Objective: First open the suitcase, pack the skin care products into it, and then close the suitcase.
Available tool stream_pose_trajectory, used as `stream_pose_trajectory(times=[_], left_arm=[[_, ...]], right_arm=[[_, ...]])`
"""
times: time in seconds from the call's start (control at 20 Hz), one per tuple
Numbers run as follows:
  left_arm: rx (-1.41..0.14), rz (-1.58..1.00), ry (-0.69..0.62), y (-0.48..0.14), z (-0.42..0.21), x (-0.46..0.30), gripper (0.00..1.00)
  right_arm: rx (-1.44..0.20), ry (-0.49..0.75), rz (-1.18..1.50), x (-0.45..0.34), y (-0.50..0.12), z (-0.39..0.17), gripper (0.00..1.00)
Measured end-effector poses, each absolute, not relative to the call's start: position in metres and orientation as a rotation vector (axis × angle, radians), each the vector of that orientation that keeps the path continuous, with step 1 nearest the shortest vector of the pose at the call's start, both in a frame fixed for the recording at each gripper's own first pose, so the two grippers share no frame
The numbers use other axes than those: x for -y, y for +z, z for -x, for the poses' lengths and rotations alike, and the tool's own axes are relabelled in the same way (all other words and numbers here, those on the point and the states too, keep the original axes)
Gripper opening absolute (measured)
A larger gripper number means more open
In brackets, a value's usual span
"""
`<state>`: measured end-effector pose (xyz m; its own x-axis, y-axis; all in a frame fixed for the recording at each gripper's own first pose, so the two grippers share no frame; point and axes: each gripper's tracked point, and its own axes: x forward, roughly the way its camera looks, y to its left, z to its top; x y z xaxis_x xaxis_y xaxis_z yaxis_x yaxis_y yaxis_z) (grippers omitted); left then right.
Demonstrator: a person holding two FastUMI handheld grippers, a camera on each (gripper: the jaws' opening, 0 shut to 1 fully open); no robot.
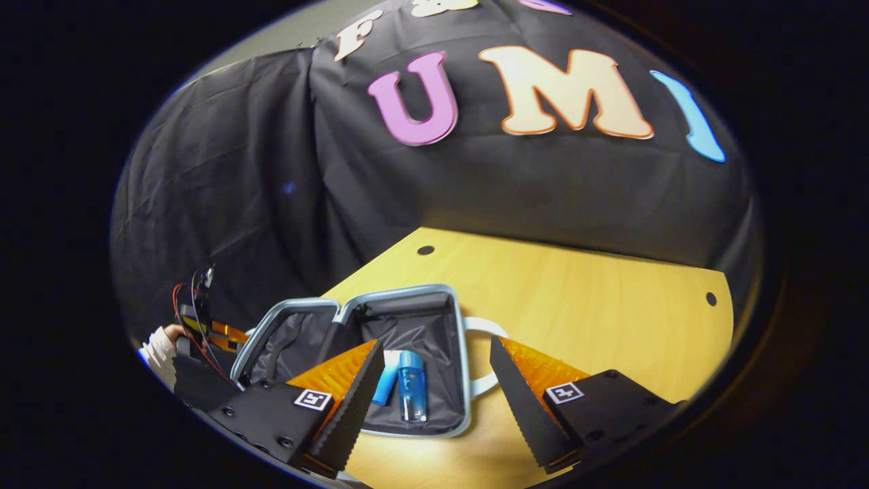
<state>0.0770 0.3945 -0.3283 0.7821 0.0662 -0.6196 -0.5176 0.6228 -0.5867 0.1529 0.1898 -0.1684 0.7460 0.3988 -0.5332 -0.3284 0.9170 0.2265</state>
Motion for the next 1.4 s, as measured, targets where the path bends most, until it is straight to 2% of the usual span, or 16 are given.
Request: stream_pose_trajectory(times=[0.05,0.1,0.15,0.25,0.35,0.65,0.85,0.9,0.95,1.0,1.05,1.1,1.35,1.4], left_arm=[[-0.596,0.861,0.349,-0.331,-0.079,-0.392,0.72],[-0.608,0.878,0.345,-0.337,-0.079,-0.389,0.67],[-0.620,0.888,0.337,-0.340,-0.078,-0.386,0.59],[-0.638,0.873,0.355,-0.347,-0.074,-0.388,0.22],[-0.633,0.862,0.359,-0.344,-0.075,-0.389,0.13],[-0.608,0.866,0.310,-0.331,-0.075,-0.380,0.01],[-0.610,0.889,0.318,-0.325,-0.075,-0.377,0.00],[-0.607,0.898,0.314,-0.322,-0.074,-0.376,0.00],[-0.604,0.909,0.312,-0.319,-0.073,-0.375,0.00],[-0.603,0.910,0.310,-0.315,-0.071,-0.375,0.00],[-0.597,0.910,0.305,-0.309,-0.069,-0.374,0.00],[-0.587,0.910,0.299,-0.299,-0.069,-0.371,0.00],[-0.546,0.878,0.267,-0.253,-0.062,-0.360,0.00],[-0.539,0.868,0.259,-0.244,-0.062,-0.357,0.00]], right_arm=[[-0.594,0.366,-0.129,-0.177,-0.162,-0.154,0.98],[-0.578,0.337,-0.140,-0.164,-0.157,-0.154,0.94],[-0.565,0.307,-0.151,-0.151,-0.152,-0.154,0.98],[-0.556,0.245,-0.169,-0.123,-0.147,-0.151,0.98],[-0.556,0.188,-0.183,-0.098,-0.148,-0.144,0.98],[-0.566,0.063,-0.217,-0.040,-0.152,-0.120,0.98],[-0.555,0.024,-0.220,-0.020,-0.147,-0.110,0.98],[-0.552,0.016,-0.222,-0.016,-0.146,-0.108,0.94],[-0.549,0.011,-0.227,-0.013,-0.145,-0.106,0.98],[-0.547,0.007,-0.232,-0.010,-0.144,-0.104,0.98],[-0.544,0.003,-0.234,-0.008,-0.144,-0.103,0.94],[-0.542,-0.002,-0.235,-0.004,-0.144,-0.102,0.98],[-0.534,-0.023,-0.279,0.013,-0.145,-0.100,0.98],[-0.529,-0.029,-0.286,0.017,-0.145,-0.101,0.94]])
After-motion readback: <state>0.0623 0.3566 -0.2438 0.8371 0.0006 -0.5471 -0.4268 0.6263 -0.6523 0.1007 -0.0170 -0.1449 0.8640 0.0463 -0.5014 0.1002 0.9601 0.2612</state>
